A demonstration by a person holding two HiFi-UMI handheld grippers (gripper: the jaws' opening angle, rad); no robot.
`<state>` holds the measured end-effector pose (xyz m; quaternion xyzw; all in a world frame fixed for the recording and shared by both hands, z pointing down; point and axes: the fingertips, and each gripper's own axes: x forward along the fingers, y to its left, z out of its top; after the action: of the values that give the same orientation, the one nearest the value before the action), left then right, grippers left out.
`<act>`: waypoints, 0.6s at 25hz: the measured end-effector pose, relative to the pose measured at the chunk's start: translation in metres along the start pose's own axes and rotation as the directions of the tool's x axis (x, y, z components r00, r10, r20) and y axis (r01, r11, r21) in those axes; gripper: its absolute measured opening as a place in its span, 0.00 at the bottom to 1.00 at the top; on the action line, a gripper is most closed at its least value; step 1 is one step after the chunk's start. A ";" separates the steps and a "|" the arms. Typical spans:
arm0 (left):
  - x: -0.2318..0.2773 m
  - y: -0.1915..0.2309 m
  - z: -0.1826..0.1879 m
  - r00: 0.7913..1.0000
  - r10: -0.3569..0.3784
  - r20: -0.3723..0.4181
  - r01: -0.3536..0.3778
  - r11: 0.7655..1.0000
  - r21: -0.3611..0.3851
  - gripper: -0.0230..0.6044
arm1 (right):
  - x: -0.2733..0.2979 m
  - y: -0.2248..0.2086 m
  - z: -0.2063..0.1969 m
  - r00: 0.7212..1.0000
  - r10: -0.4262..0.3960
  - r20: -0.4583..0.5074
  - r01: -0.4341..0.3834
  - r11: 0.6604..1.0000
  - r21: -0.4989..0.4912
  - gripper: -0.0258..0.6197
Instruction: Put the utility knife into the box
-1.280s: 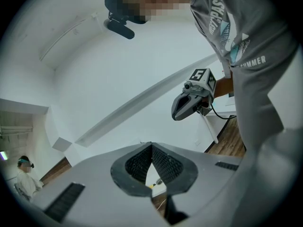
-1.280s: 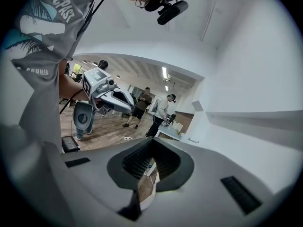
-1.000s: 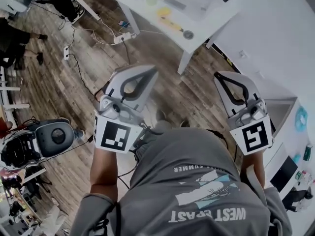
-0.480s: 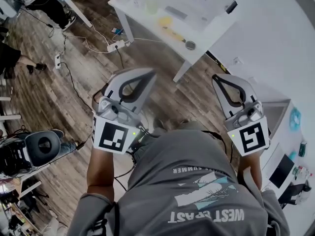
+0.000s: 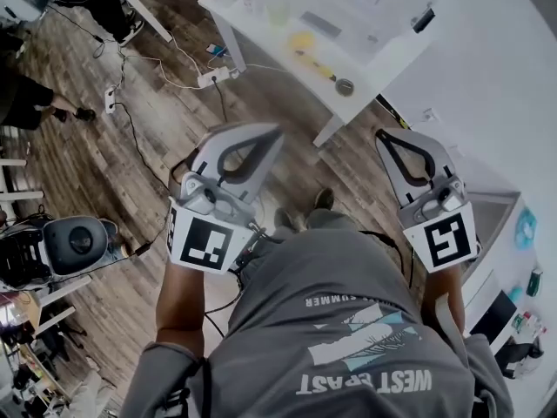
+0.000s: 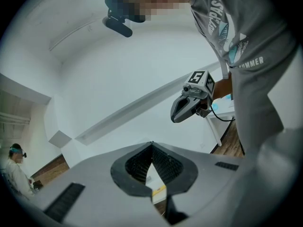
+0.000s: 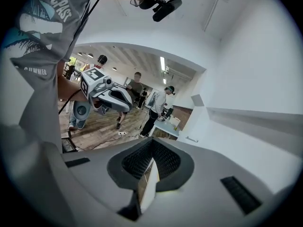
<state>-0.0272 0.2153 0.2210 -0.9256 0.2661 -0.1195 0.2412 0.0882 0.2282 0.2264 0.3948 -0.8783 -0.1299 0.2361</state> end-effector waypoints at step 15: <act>0.093 0.006 0.014 0.990 0.030 -0.139 -0.023 0.998 0.055 0.05 | 0.008 -0.084 -0.041 0.990 0.087 0.110 -0.090 0.996 0.018 0.05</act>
<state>0.0525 0.1647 0.2151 -0.9045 0.2915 -0.1879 0.2480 0.1581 0.1652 0.2292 0.3505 -0.9080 -0.1306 0.1888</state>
